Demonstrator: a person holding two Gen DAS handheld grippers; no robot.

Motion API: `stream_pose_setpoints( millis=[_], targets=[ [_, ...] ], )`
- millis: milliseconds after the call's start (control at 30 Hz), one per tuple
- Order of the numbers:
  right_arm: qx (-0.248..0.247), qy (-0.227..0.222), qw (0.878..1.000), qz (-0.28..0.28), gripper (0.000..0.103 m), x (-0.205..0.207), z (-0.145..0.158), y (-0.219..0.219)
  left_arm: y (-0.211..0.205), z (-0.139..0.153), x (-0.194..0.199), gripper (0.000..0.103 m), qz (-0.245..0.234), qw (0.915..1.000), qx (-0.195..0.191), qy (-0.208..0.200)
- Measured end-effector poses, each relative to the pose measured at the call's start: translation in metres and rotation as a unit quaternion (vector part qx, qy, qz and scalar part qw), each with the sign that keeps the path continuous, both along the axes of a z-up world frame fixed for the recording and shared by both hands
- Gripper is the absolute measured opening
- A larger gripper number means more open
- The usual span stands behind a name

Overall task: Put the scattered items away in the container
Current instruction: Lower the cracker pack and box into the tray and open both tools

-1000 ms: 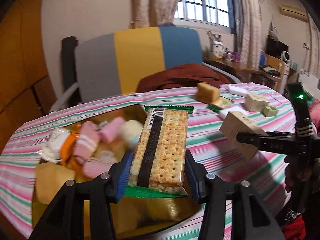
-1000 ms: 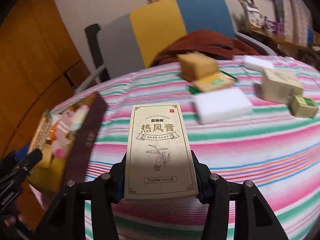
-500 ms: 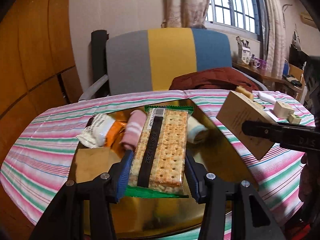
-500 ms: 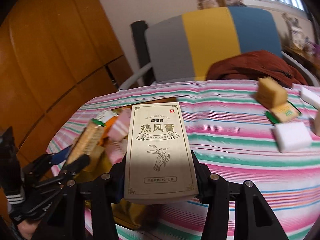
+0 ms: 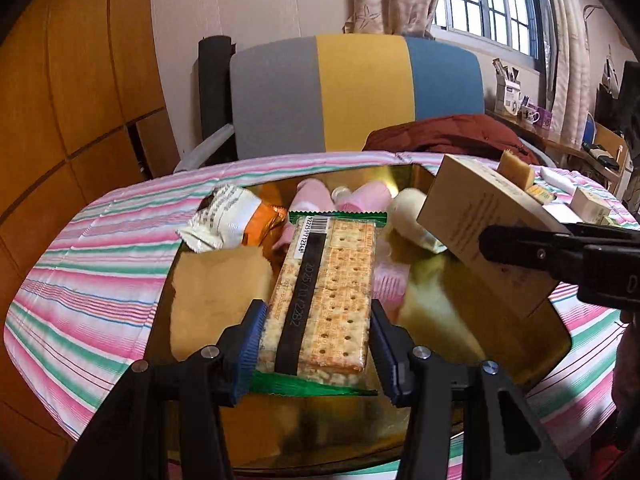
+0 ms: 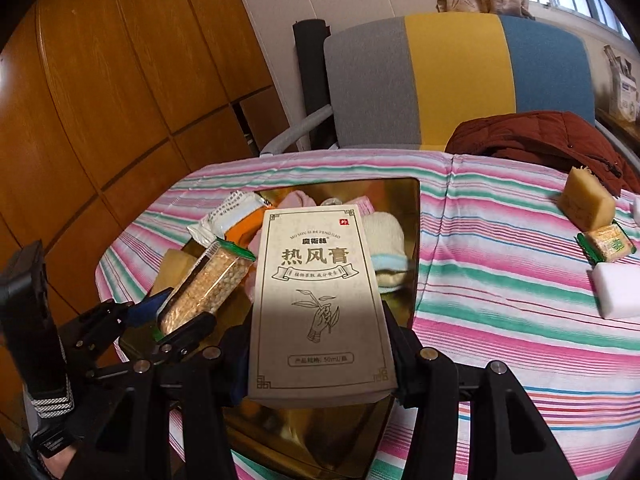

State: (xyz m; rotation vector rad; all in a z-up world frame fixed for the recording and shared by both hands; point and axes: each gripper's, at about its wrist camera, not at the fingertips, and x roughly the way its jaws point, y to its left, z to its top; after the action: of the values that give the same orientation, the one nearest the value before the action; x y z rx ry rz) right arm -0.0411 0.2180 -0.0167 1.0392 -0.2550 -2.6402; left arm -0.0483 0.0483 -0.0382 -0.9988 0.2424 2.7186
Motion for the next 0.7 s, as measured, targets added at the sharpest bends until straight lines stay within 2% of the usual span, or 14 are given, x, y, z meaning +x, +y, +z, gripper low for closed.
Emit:
stream_pose_setpoints(
  millis=[467, 700],
  targets=[
    [0.023, -0.015, 1.000, -0.010, 0.053, -0.004, -0.019, -0.006, 0.004, -0.014, -0.001, 0.051, -0.020, 0.9996, -0.016, -0.014],
    [0.013, -0.019, 1.000, -0.004, 0.052, -0.004, -0.024, -0.007, 0.007, -0.020, 0.000, 0.051, -0.026, 0.9992, -0.007, -0.031]
  ],
)
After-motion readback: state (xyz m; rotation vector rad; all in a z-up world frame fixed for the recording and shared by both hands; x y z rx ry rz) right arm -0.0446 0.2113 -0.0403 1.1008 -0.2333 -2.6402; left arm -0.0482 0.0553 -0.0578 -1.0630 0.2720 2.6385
